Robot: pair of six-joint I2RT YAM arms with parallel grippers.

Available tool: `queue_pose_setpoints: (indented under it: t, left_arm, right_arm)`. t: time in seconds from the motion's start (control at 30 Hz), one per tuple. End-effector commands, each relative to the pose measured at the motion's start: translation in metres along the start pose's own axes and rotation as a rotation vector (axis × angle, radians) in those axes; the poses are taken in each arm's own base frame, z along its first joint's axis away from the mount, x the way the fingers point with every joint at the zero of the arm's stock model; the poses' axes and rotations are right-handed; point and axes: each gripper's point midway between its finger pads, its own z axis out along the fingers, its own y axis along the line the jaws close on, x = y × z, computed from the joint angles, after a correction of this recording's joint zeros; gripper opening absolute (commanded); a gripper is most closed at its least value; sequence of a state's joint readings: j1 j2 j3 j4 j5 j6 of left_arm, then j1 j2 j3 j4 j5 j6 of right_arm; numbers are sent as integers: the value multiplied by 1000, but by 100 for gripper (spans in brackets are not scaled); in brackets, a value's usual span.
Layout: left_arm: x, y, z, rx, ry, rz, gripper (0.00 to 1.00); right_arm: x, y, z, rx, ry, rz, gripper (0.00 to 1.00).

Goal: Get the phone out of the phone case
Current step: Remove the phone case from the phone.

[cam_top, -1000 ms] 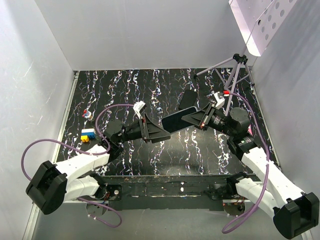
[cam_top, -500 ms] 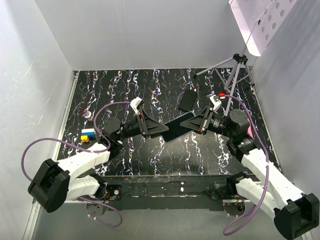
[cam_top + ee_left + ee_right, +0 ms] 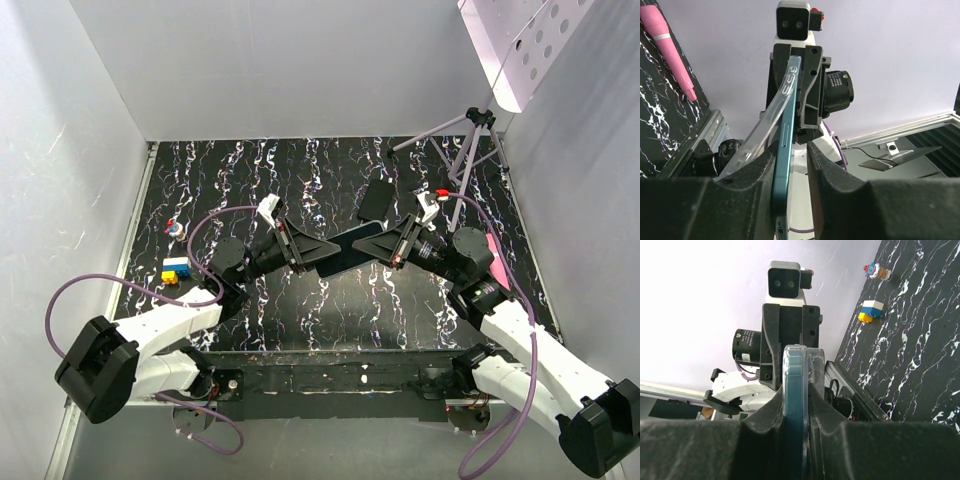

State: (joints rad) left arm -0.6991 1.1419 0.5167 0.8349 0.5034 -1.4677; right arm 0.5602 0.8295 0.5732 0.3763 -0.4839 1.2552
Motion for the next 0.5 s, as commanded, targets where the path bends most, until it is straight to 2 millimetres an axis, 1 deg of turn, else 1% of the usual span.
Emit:
queue_pose_setpoints:
  t: [0.0, 0.07, 0.1, 0.17, 0.2, 0.23, 0.27, 0.33, 0.37, 0.4, 0.47]
  left_arm:
    - [1, -9, 5, 32, -2, -14, 21]
    - [3, -7, 5, 30, 11, -15, 16]
    - [4, -5, 5, 26, 19, -15, 12]
    - [8, -1, 3, 9, 36, -19, 3]
    - [9, -1, 2, 5, 38, -18, 0]
    - [10, 0, 0, 1, 37, -16, 0]
    - [9, 0, -2, 0, 28, -14, 0]
    - [5, -4, -5, 4, -8, -28, 0]
    - [3, -6, -6, 7, -24, -46, 0]
    - [-1, -9, -7, 13, -44, -65, 0]
    - [-6, -15, -6, 21, -67, -107, 0]
  right_arm:
    - [-4, 26, 1, -92, -39, -54, 1]
    - [-6, 23, 1, -68, -47, -68, 1]
    - [-4, 18, 1, -41, -41, -67, 1]
    - [-4, 15, 0, -6, -33, -84, 1]
    - [-3, 14, 1, 6, -19, -100, 1]
    - [-1, 15, 1, 11, 2, -121, 5]
    - [1, 14, 1, 28, 25, -131, 18]
    - [9, 9, 0, 40, 70, -162, 38]
    - [10, 7, 0, 37, 79, -167, 46]
    - [12, 7, -1, 25, 84, -172, 51]
    - [16, 16, -1, -32, 80, -201, 61]
